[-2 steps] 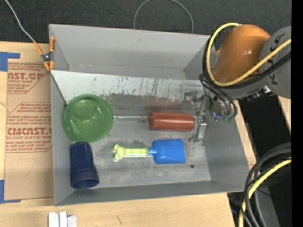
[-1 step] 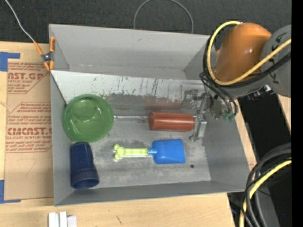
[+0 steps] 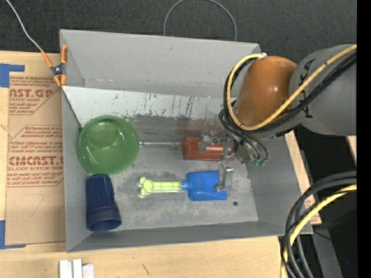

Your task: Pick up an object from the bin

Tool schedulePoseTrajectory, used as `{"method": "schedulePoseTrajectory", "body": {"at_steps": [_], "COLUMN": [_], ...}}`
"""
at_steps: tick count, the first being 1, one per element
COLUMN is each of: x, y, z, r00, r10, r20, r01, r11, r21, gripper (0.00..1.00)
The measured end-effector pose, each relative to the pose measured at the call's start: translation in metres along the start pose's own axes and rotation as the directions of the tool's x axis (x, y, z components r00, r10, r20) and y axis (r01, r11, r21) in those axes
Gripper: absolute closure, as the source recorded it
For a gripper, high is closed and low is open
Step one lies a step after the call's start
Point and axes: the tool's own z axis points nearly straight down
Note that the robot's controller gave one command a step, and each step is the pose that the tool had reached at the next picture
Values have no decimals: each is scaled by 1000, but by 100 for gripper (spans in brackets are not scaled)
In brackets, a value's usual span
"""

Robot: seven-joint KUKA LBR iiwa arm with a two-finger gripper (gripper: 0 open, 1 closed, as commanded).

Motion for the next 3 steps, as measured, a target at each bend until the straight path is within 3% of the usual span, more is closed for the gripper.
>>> {"method": "schedulePoseTrajectory", "body": {"at_steps": [1,2,3], "x": [8,21,19], "y": [9,60,84], "z": [13,-36,46], "r00": [999,949,976], "r10": [-32,-314,-219], "r20": [-1,1,5], "r01": [32,314,219], "r11": [999,949,976], "r21": [-1,0,-1], "gripper": [0,0,0]}}
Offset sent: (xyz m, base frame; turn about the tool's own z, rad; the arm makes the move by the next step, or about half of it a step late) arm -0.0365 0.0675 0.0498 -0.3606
